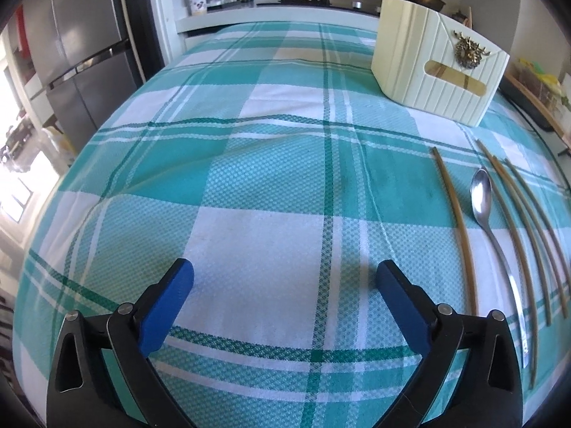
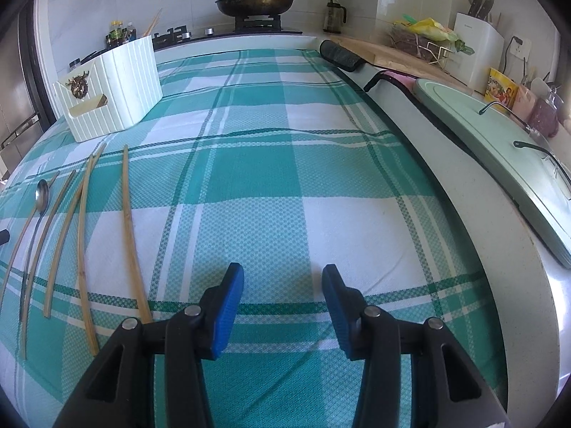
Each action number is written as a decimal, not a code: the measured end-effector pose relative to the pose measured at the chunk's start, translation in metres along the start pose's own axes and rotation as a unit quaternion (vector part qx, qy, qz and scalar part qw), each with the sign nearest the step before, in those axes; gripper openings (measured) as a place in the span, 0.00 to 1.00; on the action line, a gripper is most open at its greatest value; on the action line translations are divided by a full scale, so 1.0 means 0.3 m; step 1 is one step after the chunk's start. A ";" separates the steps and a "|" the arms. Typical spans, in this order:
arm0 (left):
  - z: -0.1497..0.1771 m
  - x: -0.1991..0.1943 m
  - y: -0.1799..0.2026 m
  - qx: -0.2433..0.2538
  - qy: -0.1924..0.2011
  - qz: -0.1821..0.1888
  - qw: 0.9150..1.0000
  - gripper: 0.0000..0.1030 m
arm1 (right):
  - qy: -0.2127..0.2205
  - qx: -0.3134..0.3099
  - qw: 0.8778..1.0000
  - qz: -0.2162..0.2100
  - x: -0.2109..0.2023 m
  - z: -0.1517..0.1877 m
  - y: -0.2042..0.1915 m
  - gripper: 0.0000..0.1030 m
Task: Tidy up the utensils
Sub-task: 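Withdraw both open tools back over the remaining utensils on the cloth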
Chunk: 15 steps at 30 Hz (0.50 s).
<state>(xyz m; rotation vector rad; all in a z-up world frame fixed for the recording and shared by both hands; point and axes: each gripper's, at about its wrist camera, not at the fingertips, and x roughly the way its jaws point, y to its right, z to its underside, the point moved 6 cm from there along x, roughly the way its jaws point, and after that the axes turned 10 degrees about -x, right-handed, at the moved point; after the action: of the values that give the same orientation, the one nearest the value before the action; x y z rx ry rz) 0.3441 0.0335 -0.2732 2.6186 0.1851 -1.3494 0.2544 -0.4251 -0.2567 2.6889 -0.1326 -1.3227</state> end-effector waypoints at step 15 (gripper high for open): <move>0.000 0.002 0.002 0.000 0.000 -0.002 1.000 1.00 | 0.000 -0.002 1.000 0.001 0.000 0.000 -0.001 0.45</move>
<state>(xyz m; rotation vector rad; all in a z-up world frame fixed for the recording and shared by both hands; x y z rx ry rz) 0.3446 0.0329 -0.2737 2.6194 0.1912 -1.3499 0.2542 -0.4247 -0.2568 2.6853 -0.1330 -1.3218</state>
